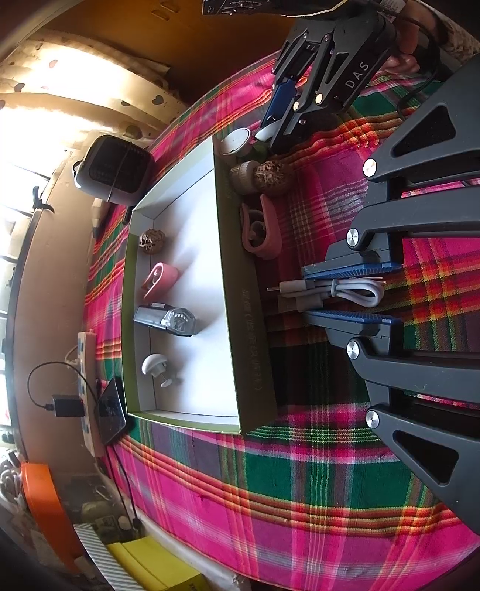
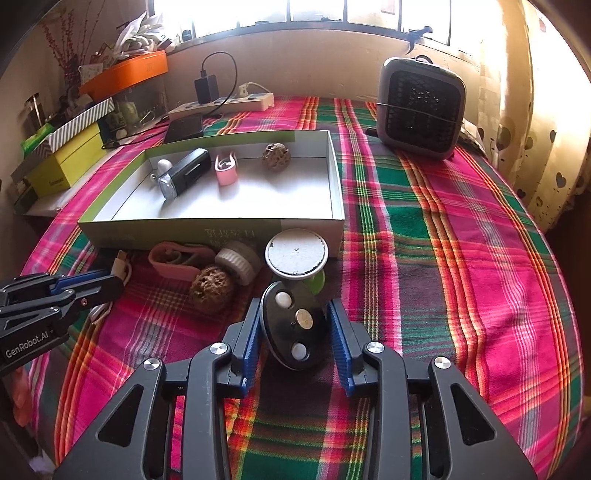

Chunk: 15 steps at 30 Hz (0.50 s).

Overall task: Organize objects
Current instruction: 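Carry the white cable with the left gripper while the right gripper carries the black object into the box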

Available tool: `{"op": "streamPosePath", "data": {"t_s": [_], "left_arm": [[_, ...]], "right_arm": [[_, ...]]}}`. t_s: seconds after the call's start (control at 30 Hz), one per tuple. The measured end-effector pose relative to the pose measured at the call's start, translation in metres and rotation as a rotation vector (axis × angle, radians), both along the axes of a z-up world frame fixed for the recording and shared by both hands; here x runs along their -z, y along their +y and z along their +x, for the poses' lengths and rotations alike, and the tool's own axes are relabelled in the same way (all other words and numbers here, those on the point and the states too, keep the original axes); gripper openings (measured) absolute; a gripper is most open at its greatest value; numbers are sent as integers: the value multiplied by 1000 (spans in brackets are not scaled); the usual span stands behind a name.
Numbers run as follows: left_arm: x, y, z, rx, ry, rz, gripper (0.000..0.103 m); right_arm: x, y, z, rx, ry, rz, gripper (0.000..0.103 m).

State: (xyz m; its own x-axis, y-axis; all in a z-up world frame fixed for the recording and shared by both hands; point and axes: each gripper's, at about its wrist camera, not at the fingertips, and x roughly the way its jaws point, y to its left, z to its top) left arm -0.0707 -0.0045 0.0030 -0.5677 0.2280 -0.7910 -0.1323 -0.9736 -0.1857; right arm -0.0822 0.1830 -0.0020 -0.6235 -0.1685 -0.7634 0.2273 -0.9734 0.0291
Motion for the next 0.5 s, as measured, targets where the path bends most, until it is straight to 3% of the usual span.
{"op": "streamPosePath", "data": {"t_s": [0.5], "left_arm": [[-17, 2, 7, 25, 31, 12, 15]], "right_arm": [[-19, -8, 10, -49, 24, -39, 36]]}}
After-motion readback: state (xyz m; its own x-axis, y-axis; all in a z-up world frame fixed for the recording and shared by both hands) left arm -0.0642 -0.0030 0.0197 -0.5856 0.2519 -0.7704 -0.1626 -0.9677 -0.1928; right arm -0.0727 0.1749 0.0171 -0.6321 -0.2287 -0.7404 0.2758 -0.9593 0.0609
